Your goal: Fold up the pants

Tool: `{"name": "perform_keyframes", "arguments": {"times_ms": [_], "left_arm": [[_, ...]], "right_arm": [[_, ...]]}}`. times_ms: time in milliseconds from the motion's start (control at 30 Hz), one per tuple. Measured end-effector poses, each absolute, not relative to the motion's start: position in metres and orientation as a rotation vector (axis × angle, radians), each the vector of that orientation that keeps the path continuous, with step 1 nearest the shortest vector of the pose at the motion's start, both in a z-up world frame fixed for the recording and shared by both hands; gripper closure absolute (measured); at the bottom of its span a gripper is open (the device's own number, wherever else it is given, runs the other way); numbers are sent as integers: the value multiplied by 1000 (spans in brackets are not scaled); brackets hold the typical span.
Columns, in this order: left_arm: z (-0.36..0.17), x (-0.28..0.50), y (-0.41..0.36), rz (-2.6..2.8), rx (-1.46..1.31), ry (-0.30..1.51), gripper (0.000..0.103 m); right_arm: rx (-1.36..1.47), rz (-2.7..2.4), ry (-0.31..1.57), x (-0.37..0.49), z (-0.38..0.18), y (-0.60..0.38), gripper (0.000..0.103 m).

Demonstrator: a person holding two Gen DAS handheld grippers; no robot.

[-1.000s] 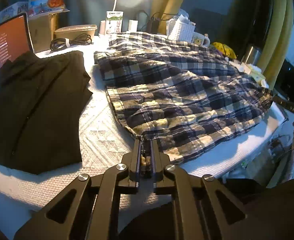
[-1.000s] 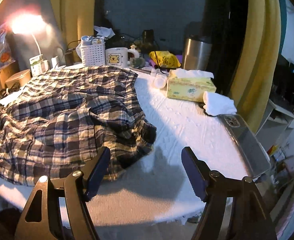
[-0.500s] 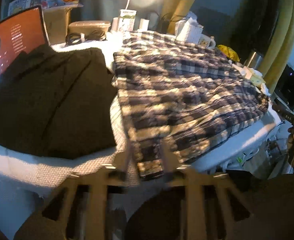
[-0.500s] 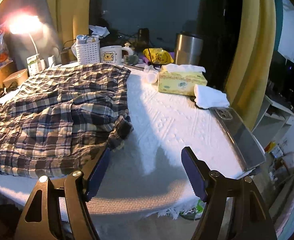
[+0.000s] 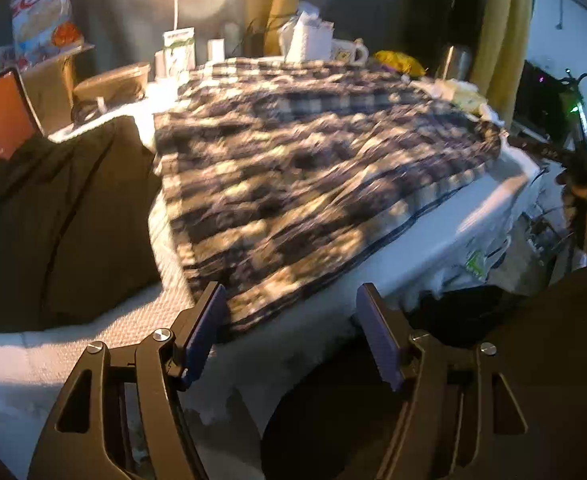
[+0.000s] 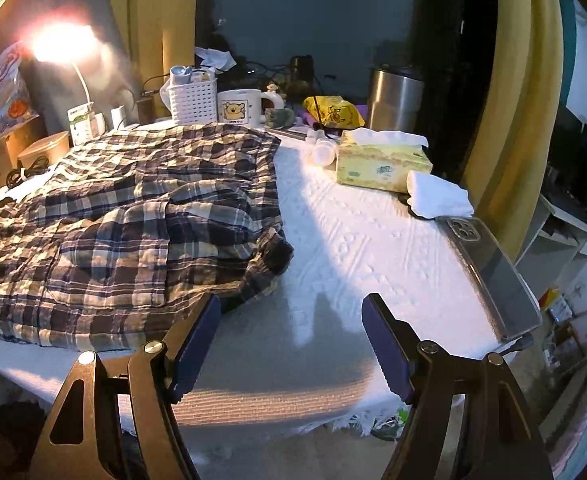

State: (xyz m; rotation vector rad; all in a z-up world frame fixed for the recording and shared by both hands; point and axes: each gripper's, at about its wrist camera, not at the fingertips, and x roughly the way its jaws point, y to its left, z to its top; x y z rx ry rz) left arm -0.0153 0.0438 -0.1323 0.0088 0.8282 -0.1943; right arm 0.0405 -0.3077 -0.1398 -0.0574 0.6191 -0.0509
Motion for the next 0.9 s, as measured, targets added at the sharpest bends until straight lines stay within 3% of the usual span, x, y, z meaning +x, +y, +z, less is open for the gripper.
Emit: {"name": "perform_keyframes", "arguments": {"times_ms": [200, 367, 433, 500, 567, 900], "left_arm": [[-137, -11, 42, -96, 117, 805, 31], [-138, -7, 39, -81, 137, 772, 35], [-138, -5, 37, -113, 122, 763, 53], [-137, -2, 33, -124, 112, 761, 82], [-136, 0, 28, -129, 129, 757, 96], [-112, -2, 47, -142, 31, 730, 100]], "right_arm": [[-67, -61, 635, 45, -146, -309, 28], [-98, -134, 665, 48, -159, -319, 28], [-109, -146, 660, 48, -161, -322, 28], [-137, -150, 651, 46, -161, -322, 28], [-180, -140, 635, 45, -162, -319, 28], [-405, -6, 606, 74, -165, -289, 28]]}}
